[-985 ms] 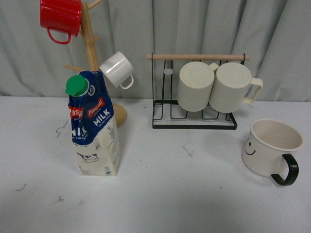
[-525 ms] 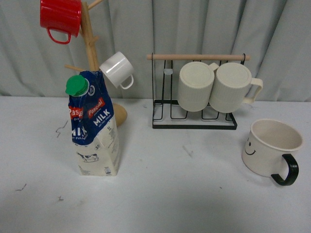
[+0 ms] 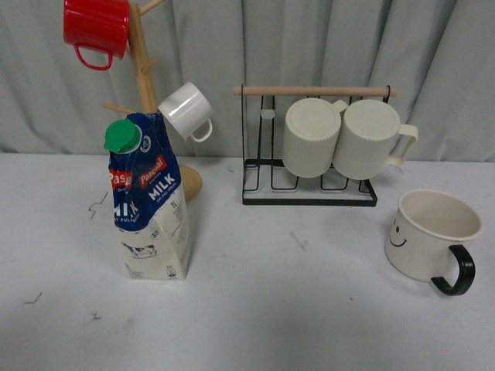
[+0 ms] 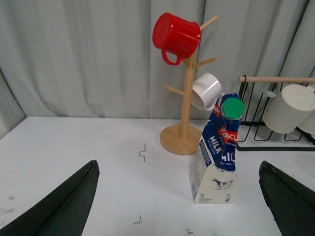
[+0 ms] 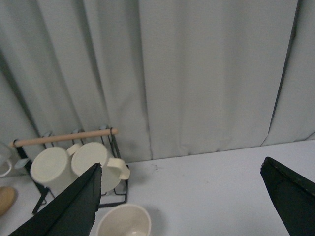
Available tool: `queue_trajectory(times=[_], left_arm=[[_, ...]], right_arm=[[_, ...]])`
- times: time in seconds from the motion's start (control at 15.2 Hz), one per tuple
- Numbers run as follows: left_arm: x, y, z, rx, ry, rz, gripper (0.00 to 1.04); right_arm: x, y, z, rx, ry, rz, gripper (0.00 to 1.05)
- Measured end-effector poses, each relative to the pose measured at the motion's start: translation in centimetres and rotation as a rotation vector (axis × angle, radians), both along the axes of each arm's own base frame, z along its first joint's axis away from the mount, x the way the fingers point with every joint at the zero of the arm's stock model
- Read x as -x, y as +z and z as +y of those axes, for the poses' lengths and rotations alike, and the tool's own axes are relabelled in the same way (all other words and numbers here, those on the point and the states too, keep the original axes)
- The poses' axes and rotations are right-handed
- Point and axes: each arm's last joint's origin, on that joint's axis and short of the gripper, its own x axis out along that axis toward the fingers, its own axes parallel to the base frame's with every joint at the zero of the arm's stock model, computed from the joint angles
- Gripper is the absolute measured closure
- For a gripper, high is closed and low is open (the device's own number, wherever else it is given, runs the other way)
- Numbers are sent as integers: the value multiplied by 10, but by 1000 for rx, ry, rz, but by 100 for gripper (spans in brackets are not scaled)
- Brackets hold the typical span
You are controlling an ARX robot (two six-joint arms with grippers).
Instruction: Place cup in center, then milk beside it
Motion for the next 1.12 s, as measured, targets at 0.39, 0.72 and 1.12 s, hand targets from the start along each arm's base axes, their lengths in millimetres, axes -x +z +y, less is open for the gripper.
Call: queue_trajectory(times=[0.39,0.72,1.12], left_arm=[[0,0,0,0,0,0,7],[0,0,0,0,0,0,7],[0,0,0,0,0,0,7]], right_arm=[[-183,-45,3,-257,10,632,6],[-197,-84,24,-197,68,833,6],[-203,-113,27,-178,59,916,6]])
